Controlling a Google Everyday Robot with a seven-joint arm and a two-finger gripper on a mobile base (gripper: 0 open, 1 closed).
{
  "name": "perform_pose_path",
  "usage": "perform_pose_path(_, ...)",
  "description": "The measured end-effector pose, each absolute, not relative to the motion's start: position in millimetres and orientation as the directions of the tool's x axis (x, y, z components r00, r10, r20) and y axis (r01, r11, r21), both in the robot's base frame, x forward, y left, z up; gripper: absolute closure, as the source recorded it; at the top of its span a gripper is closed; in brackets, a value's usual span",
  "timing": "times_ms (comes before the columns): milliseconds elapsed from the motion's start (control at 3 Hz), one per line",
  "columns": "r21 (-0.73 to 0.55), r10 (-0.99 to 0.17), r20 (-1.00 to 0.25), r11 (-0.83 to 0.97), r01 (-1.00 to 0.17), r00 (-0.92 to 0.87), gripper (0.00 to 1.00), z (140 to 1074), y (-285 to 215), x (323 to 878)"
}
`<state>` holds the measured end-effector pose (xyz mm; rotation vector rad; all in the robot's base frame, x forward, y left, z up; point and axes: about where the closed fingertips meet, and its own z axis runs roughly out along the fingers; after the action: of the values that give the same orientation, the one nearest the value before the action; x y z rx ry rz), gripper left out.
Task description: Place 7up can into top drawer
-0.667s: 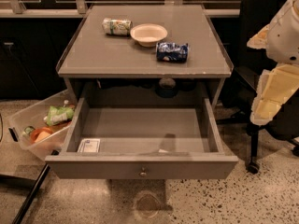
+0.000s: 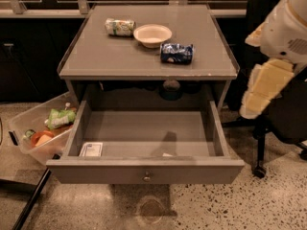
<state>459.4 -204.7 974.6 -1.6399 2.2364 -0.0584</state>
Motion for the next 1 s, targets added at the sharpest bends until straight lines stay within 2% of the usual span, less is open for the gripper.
perform_pose_path(667,-0.227,-0.789,-0.496,0.52,-0.824,-0.361,0.0,983.6,-128.1,530.4)
perform_pose_path(1000,-0.227,-0.789,-0.496,0.52,-0.824,-0.361,0.0,983.6,-128.1,530.5)
